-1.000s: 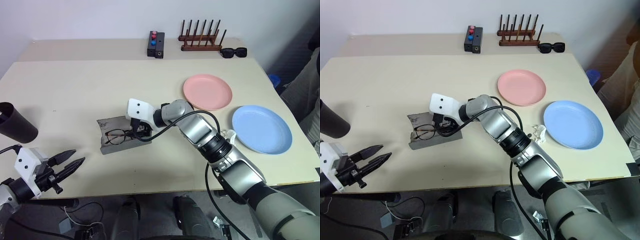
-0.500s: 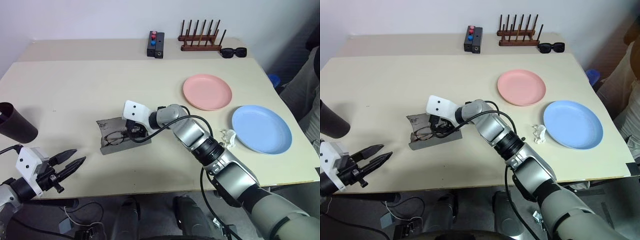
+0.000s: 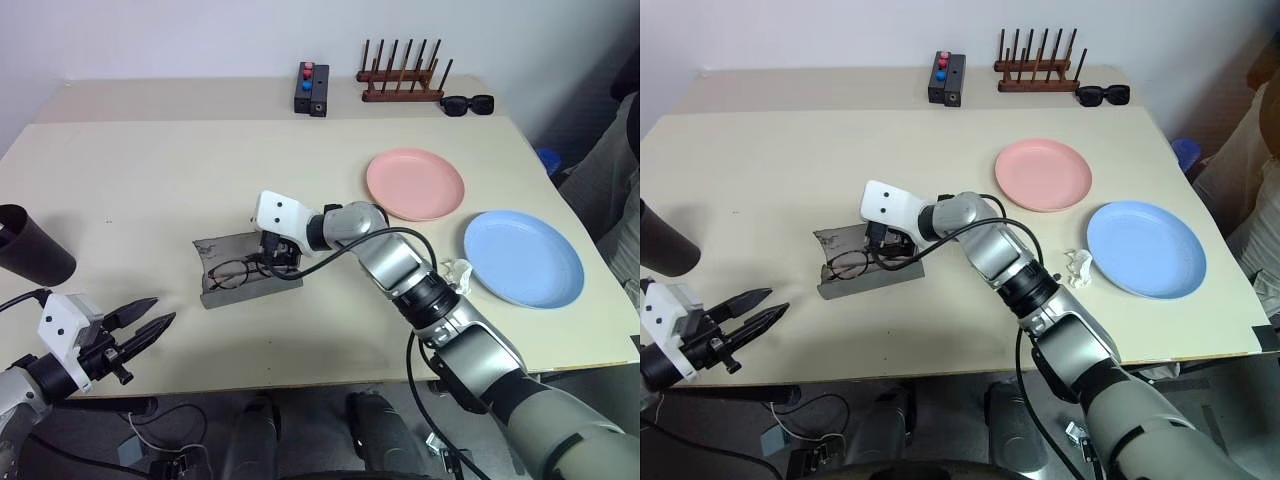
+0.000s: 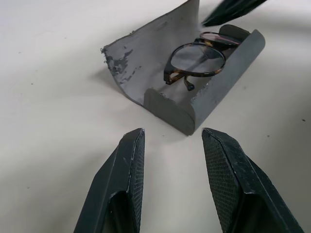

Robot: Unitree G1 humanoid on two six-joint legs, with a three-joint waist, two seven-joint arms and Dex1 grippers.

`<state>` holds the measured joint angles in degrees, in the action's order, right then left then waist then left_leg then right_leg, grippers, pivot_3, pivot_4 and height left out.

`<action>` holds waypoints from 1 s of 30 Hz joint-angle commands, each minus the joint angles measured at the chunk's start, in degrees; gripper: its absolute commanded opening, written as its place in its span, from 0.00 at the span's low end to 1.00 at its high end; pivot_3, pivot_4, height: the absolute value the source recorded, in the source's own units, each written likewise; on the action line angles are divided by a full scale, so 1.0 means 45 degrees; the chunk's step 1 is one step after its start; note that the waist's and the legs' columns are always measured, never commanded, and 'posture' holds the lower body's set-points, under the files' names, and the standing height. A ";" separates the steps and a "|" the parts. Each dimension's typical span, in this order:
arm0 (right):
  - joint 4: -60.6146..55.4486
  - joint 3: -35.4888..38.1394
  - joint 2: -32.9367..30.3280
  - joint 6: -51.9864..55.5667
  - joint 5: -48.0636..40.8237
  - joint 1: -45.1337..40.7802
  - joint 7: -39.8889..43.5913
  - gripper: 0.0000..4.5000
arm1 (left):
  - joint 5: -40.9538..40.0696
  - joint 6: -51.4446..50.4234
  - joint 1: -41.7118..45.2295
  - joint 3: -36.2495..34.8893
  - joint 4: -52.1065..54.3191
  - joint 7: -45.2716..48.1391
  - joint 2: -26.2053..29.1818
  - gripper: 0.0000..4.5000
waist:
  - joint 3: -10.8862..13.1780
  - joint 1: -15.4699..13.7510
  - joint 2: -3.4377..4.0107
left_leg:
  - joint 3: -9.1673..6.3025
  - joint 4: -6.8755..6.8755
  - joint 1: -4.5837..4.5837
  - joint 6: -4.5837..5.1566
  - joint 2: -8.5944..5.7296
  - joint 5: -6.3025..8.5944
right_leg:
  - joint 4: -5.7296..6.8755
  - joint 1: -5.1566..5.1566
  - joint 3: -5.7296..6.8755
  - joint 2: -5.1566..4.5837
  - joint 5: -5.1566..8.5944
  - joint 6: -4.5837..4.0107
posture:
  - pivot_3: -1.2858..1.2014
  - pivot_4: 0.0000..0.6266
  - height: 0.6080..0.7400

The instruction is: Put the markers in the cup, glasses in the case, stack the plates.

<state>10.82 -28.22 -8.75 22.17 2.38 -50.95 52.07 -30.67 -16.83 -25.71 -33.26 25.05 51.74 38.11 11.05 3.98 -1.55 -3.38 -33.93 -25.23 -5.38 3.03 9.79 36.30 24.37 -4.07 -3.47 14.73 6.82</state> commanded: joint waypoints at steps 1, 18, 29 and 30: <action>-0.1563 -0.0230 -0.0215 -0.0429 -0.0407 0.0527 0.0802 0.76 | -0.0185 0.0160 -0.0004 -0.0170 0.0251 -0.0035 -0.0007 0.42 | -0.0001 0.0000 -0.0001 | -0.0001 0.0000 0.0001 0.0000 0.0001 0.0000 | 0.0002 0.0000 0.0000 0.0001 0.0000 0.0000 | 0.52 0.24 1.00; 0.0485 -0.0688 0.0936 -0.0877 0.1358 0.0512 -0.1413 0.76 | -0.0199 0.0251 -0.0137 -0.0283 0.0149 0.0038 -0.0069 0.42 | -0.0002 -0.0002 -0.0003 | -0.0002 -0.0004 0.0004 -0.0004 0.0001 -0.0001 | 0.0007 0.0000 -0.0001 0.0002 0.0000 -0.0002 | 0.52 0.24 1.00; -0.1726 0.0655 -0.0294 -0.1321 -0.0145 0.1158 -0.0009 0.76 | -0.1351 -0.1730 0.2077 0.0228 0.0185 -0.1105 0.0662 0.42 | -0.0004 -0.0126 -0.0006 | -0.0009 -0.0014 0.0003 -0.0004 0.0000 -0.0004 | 0.0013 -0.0012 0.0001 0.0003 -0.0001 0.0002 | 0.52 0.24 1.00; -0.2128 0.0838 -0.0577 -0.1277 -0.0369 0.1362 0.0190 0.76 | -0.1446 -0.2446 0.2968 0.0531 -0.0127 -0.1570 0.0910 0.42 | -0.0004 -0.0130 -0.0007 | -0.0010 -0.0019 0.0005 -0.0005 0.0000 -0.0004 | 0.0017 -0.0012 0.0002 0.0004 -0.0001 0.0003 | 0.52 0.24 1.00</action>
<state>5.06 -26.13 -10.70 17.02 2.86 -45.42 51.55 -35.75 -24.62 -15.00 -31.72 24.91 47.04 40.81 11.03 3.39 -1.59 -3.43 -34.02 -25.20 -5.40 3.03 9.77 36.38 24.29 -4.07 -3.44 14.72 6.84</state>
